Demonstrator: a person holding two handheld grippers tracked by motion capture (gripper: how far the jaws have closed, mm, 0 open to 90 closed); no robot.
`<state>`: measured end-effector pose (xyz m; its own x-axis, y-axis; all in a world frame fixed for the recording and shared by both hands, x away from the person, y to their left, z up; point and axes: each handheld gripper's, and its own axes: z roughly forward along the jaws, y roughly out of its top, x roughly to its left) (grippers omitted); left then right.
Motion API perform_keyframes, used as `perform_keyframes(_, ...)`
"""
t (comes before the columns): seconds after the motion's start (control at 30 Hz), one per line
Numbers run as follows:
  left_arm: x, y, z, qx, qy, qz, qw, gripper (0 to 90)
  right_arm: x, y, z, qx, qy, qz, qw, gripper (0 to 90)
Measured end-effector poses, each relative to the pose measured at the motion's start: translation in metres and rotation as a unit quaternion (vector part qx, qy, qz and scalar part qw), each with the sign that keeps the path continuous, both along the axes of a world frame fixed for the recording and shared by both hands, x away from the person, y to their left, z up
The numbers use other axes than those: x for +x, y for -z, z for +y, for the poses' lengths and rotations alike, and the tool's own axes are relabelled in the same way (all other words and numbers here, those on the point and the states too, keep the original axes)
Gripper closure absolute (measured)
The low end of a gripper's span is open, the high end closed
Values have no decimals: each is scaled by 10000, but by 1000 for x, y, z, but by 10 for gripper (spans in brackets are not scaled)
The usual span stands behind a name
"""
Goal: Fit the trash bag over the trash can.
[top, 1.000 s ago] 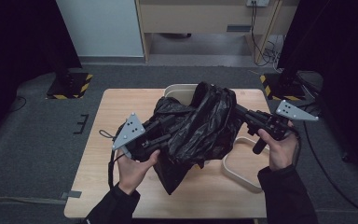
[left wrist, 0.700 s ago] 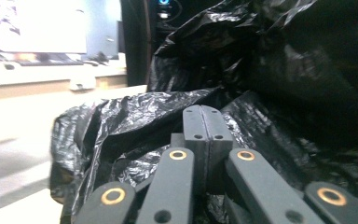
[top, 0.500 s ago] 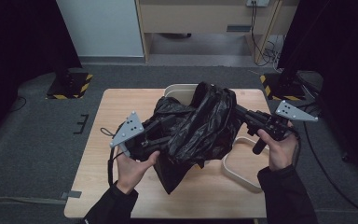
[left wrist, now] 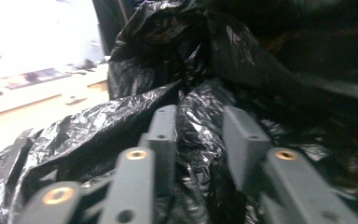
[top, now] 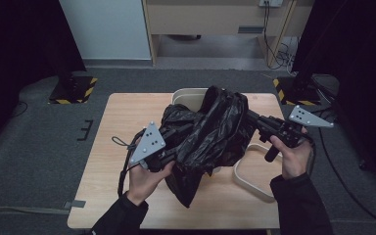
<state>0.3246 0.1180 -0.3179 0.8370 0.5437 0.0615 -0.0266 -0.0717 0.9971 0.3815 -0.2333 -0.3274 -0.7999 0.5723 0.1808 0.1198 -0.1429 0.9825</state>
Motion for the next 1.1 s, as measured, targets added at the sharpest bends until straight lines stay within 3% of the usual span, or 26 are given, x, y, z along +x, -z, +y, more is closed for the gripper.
perform_keyframes(0.07, 3, 1, 6, -300, 166, 324, 9989, 777, 0, -1, -2, 35, 5, -17, 10000, 884)
perform_keyframes(0.13, 6, 2, 11, -490, 186, 507, 9973, 876, 0, -1, -3, 63, 1, -13, 10000, 892)
perform_keyframes(0.2, 8, 2, 17, -642, 205, 687, 9954, 895, 0, -1, -4, 78, -12, -1, 10000, 895)
perform_keyframes(0.33, 12, 3, 29, -892, 74, 853, 9923, 900, 0, -1, -4, 68, -19, 1, 10000, 896)
perform_keyframes(0.43, 16, 3, 43, -1239, 57, 1072, 9865, 900, 0, -1, -6, 74, 27, -1, 10000, 897)
perform_keyframes(0.5, 18, 2, 52, -1268, -132, 1073, 9860, 900, 1, -1, -8, 92, 67, 10, 9999, 897)
perform_keyframes(0.57, 21, 2, 63, -1155, -531, 965, 9872, 900, 2, 0, -10, 69, 132, 33, 9999, 898)
perform_keyframes(0.63, 25, 4, 72, -1228, -728, 1001, 9847, 900, 3, 2, -11, 55, 213, 69, 9997, 898)
perform_keyframes(0.73, 33, 13, 85, -1139, -1122, 1083, 9812, 900, 6, 5, -13, 33, 364, 149, 9992, 898)
perform_keyframes(0.87, 44, 29, 86, -1227, -1093, 1408, 9763, 898, 11, 14, -13, -148, 703, 213, 9972, 892)
perform_keyframes(0.93, 47, 32, 86, -1291, -1007, 1471, 9755, 887, 14, 18, -14, -130, 722, 277, 9969, 879)
perform_keyframes(1.0, 47, 31, 88, -1297, -1062, 1395, 9759, 792, 14, 18, -15, -111, 707, 248, 9971, 858)
perform_keyframes(1.1, 43, 21, 98, -1487, -1137, 1165, 9754, 623, 12, 11, -20, 18, 629, 114, 9980, 780)
